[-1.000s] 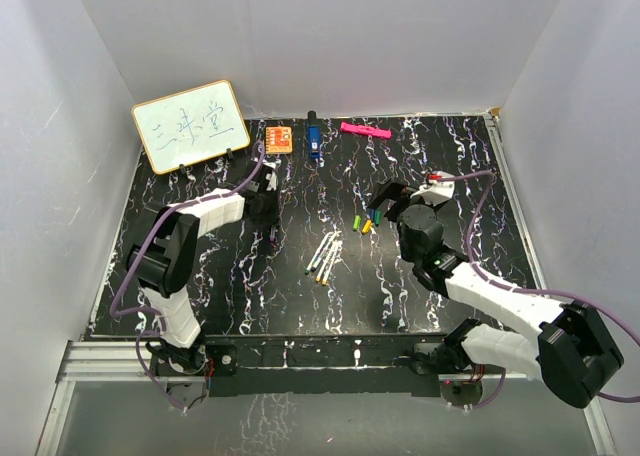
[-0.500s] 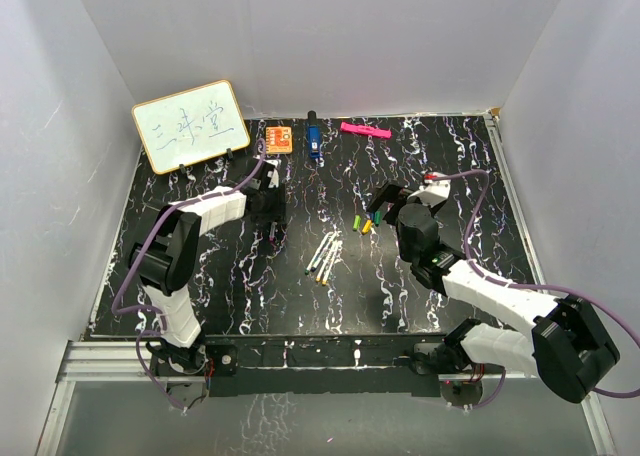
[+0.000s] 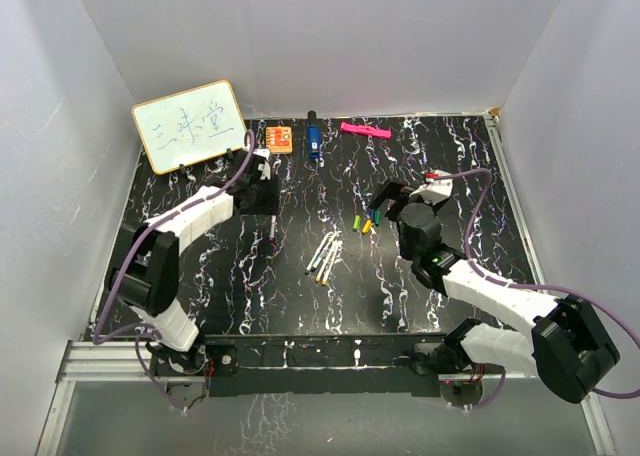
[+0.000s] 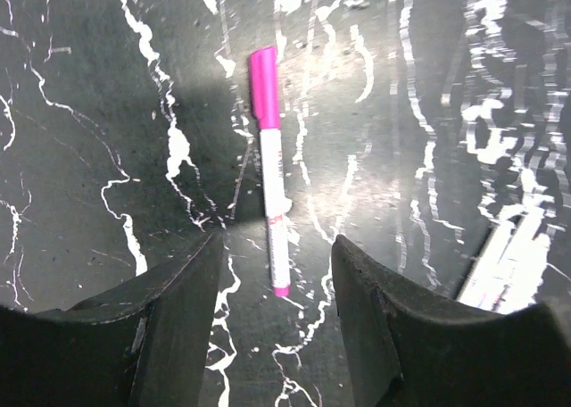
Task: Insert the pens into the pen caps
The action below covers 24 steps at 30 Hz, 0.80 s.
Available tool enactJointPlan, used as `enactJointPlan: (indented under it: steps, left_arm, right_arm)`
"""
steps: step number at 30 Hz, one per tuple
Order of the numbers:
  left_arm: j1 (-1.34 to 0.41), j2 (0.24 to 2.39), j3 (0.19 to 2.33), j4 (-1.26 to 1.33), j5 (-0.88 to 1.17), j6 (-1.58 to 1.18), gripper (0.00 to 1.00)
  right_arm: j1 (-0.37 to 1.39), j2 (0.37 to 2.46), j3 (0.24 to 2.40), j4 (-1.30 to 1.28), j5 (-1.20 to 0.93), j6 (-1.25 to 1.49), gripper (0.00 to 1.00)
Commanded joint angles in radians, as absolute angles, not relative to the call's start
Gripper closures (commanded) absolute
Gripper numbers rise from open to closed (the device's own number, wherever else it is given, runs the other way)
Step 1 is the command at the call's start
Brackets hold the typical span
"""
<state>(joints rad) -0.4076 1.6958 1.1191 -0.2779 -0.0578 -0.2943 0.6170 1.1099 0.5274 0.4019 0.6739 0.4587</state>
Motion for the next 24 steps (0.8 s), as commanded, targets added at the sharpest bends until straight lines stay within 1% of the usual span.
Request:
enactJointPlan:
  steps: [1, 4, 10, 16, 24]
  left_arm:
    - [-0.421, 1.589, 1.089, -0.255, 0.05, -0.281, 0.5]
    - [-0.463, 1.595, 1.078, -0.242, 0.097, -0.265, 0.5]
    - [-0.602, 1.65, 1.118, -0.269, 0.075, -0.198, 0.5]
    - [-0.622, 1.712, 1.14, -0.287, 0.125, -0.214, 0.49]
    - [-0.695, 1.783, 1.19, -0.348, 0.038, -0.194, 0.49]
  right_arm:
    - [0.603, 1.101, 0.527, 0.448, 0.741, 0.47, 0.02]
    - [0.581, 1.11, 0.536, 0.393, 0.762, 0.504, 0.02]
    - [0.551, 1.107, 0.542, 0.322, 0.764, 0.551, 0.04]
    - [0.546, 1.094, 0.525, 0.302, 0.761, 0.566, 0.1]
    - [0.544, 1.082, 0.498, 0.289, 0.773, 0.597, 0.15]
